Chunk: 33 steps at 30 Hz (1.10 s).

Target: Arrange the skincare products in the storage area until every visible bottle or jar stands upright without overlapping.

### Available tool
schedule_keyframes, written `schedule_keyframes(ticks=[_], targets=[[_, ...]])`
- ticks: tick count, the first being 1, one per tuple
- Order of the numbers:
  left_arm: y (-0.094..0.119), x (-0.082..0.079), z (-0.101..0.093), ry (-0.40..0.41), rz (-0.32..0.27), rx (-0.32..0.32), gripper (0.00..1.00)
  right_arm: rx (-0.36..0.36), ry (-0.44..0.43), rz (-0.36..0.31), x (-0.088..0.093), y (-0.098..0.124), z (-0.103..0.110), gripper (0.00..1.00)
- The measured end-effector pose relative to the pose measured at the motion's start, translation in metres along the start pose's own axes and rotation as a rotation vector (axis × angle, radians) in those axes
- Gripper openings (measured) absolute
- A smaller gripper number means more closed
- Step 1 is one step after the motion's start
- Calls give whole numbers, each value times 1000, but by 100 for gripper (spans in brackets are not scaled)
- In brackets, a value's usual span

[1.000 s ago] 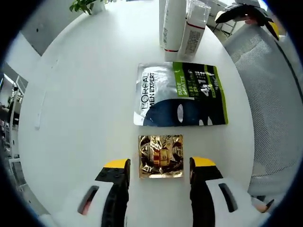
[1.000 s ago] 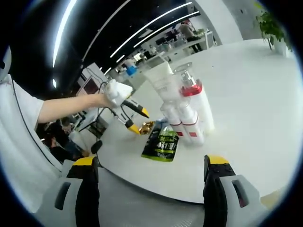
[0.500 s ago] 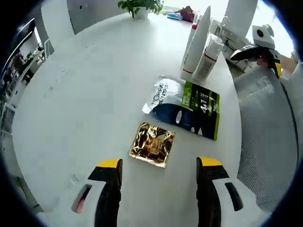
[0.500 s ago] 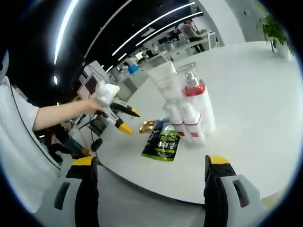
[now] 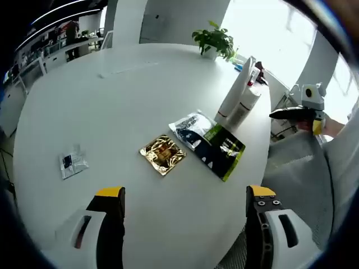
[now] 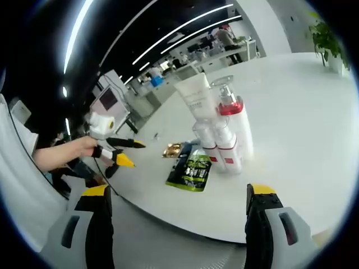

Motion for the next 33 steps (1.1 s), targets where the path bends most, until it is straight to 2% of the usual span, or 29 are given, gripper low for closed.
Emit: schedule_keyframes(ticks=[7, 10, 15, 19, 20, 22, 26, 33], targets=[[18, 34, -20, 110, -60, -48, 99, -4, 25, 17, 1, -1, 2, 100], [24, 46, -26, 143, -79, -56, 99, -12, 39, 23, 2, -2, 4, 100], [35, 57, -32, 179, -119, -87, 99, -22, 75, 47, 3, -5, 5, 100], [39, 61, -37, 212, -161, -117, 99, -24, 104, 49, 4, -6, 7, 100], [40, 62, -36, 219, -167, -143, 99, -26, 106, 51, 4, -6, 7, 100], [40, 66, -32, 212, -132, -182, 99, -29, 108, 57, 4, -6, 8, 100], [39, 63, -35, 203, -145, -171, 99, -30, 117, 60, 5, -7, 7, 100], [37, 63, -37, 196, -117, -166, 99, -24, 124, 57, 5, -7, 4, 100]])
Point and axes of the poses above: the point that each gripper's makers call its tool centre point, and the gripper's own axes: y roughly backward along the fingers, z roughly to its left, x roughly out of its underside, the point moved 7 cm from there along y, roughly backward along the fingers, and after that the axes turned 6 degrees about -y, right-handed, at the moved point
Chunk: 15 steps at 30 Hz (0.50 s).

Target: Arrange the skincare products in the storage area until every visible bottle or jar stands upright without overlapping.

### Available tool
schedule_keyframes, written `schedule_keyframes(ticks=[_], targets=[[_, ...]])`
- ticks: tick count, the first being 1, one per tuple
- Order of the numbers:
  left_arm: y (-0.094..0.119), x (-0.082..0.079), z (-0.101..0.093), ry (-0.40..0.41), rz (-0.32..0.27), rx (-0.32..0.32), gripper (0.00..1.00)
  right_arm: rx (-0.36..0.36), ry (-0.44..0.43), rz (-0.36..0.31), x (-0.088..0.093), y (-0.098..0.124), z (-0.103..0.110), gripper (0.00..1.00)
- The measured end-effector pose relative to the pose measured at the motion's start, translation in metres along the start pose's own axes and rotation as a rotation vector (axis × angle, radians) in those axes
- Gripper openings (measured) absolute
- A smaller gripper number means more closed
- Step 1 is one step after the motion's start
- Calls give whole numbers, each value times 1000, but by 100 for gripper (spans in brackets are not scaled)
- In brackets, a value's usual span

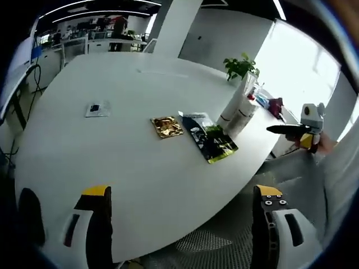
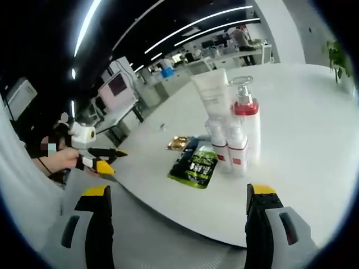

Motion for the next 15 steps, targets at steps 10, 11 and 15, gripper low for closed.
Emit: schedule_keyframes(ticks=[10, 11, 15], targets=[[-5, -19, 26, 51, 19, -44, 97, 81, 180, 35, -5, -5, 0, 100], [-6, -22, 30, 56, 30, -59, 97, 82, 170, 27, -6, -3, -1, 100], [-10, -33, 49, 53, 74, -106, 94, 82, 123, 20, -5, -2, -4, 100]])
Point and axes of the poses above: the point that each gripper's makers call its tool centre point, and the gripper's own axes: y roughly backward along the fingers, z roughly to its left, x roughly out of its underside, the point moved 7 cm from there along y, roughly backward along the fingers, and after that the axes turned 6 degrees about -y, right-handed, at the moved point
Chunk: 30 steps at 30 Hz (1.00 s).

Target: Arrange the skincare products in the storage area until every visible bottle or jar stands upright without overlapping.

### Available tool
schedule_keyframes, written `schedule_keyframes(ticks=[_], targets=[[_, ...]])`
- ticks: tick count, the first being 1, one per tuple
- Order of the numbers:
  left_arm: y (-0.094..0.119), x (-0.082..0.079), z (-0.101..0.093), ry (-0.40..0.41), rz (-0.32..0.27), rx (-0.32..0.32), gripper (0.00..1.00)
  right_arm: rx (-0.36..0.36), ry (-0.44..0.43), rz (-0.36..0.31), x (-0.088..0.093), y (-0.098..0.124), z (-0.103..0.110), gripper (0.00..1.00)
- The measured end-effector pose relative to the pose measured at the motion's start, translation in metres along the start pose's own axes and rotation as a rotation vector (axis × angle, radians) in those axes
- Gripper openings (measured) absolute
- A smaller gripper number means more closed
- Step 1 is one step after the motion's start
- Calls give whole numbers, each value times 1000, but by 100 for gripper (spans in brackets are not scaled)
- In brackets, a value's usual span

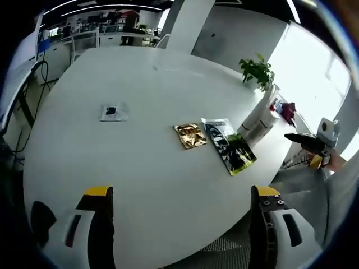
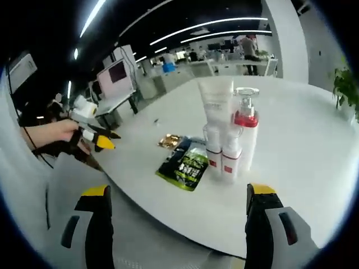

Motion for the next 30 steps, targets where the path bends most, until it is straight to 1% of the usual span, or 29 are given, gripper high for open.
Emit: schedule_keyframes(ticks=[2, 4, 6, 7, 9, 11, 13, 14, 15, 16, 17, 18, 19, 23, 24, 26, 29, 30], targets=[[-3, -6, 7, -1, 17, -1, 95, -6, -25, -14, -1, 1, 0, 100], [-6, -12, 15, 4, 33, -35, 96, -6, -39, -19, 0, 3, -1, 100], [-8, -19, 19, 3, 42, -48, 93, -10, -60, -24, -1, 3, -1, 100], [-12, -27, 23, 14, 40, -54, 92, -9, -62, -25, -1, 3, -2, 100], [-17, -40, 32, 46, 16, -72, 91, -7, -67, -24, -1, 3, -2, 100], [-22, -49, 29, 49, 17, -87, 92, -6, -65, -23, 0, 4, -1, 100], [-25, -51, 33, 40, 71, -124, 92, -8, -70, -21, 0, 4, -1, 100], [-26, -50, 35, 44, 92, -134, 92, -8, -73, -20, 0, 4, -1, 100], [-31, -53, 39, 54, 113, -146, 92, -8, -76, -21, 0, 4, -1, 100], [-33, -56, 41, 53, 107, -152, 94, -6, -79, -21, 0, 4, -1, 100], [-39, -60, 48, 57, 115, -175, 96, -4, -82, -19, 0, 4, -1, 100], [-41, -63, 53, 57, 113, -183, 97, -4, -84, -18, 0, 4, -1, 100], [-45, -67, 63, 59, 113, -195, 97, -5, -88, -15, 0, 4, -1, 100], [-53, -77, 66, 80, 95, -226, 93, -7, -99, -7, 0, 3, -2, 100], [-56, -81, 70, 78, 94, -231, 91, -6, -104, -7, 0, 3, -2, 100], [-60, -86, 78, 63, 110, -251, 88, -5, -112, -6, 1, 3, -3, 100], [-69, -91, 92, 38, 135, -277, 88, -3, -116, -5, 1, 2, -4, 100], [-64, -92, 89, 42, 143, -288, 87, -5, -117, -2, 1, 2, -4, 100]])
Point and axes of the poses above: the point that each gripper's makers call its tool centre point, and the gripper's own axes: y roughly backward along the fingers, z roughly to its left, x roughly out of its underside, the point moved 7 cm from there along y, roughly backward along the fingers, and after that the axes turned 6 degrees about -y, right-handed, at the moved point
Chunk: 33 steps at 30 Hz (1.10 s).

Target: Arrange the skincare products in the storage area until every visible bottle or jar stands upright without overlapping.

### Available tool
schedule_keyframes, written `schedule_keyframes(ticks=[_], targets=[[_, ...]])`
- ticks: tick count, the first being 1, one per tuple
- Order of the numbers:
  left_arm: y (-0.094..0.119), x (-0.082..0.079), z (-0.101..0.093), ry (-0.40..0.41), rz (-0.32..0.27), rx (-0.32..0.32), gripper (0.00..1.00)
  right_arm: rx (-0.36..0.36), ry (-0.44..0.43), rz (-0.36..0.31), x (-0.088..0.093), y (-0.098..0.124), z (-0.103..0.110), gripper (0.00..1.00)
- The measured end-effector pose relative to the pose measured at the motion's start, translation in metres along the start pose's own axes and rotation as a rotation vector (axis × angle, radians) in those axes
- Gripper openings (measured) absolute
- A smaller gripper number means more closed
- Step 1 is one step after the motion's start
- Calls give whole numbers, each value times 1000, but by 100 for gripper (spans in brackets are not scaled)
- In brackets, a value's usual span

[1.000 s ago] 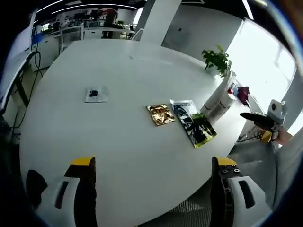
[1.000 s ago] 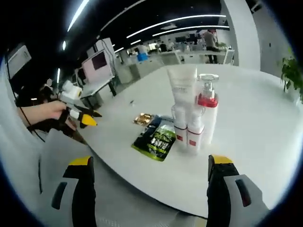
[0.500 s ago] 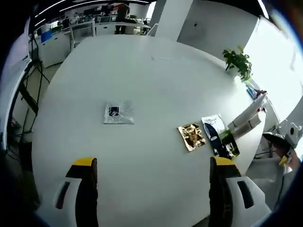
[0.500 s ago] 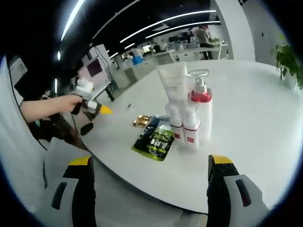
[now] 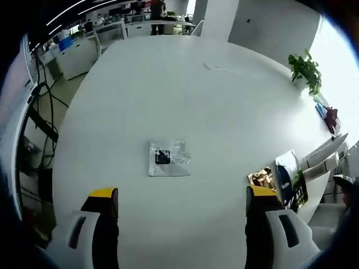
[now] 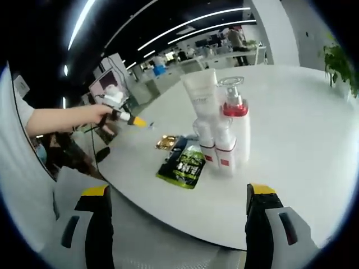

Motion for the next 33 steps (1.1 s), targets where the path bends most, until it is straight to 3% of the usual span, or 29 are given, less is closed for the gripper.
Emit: schedule_keyframes(ticks=[4, 16, 22, 33], targets=[[-10, -11, 2, 13, -14, -20, 82, -9, 4, 15, 1, -1, 1, 100], [-31, -21, -3, -37, -8, -91, 68, -17, -9, 39, 3, -3, 2, 100], [-48, -26, 3, -99, 36, -104, 67, -16, -24, 32, 3, -2, 2, 100], [-59, -31, 7, -95, 92, -98, 63, -13, -37, 29, 2, -2, 2, 100]])
Point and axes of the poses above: the point that each gripper's makers call its tool centre point, and the gripper's own axes: y roughly backward along the fingers, z roughly to its left, x roughly out of its underside, the point moved 7 cm from there along y, roughly backward along the fingers, and after that the axes turned 6 degrees about -y, right-handed, at the moved point
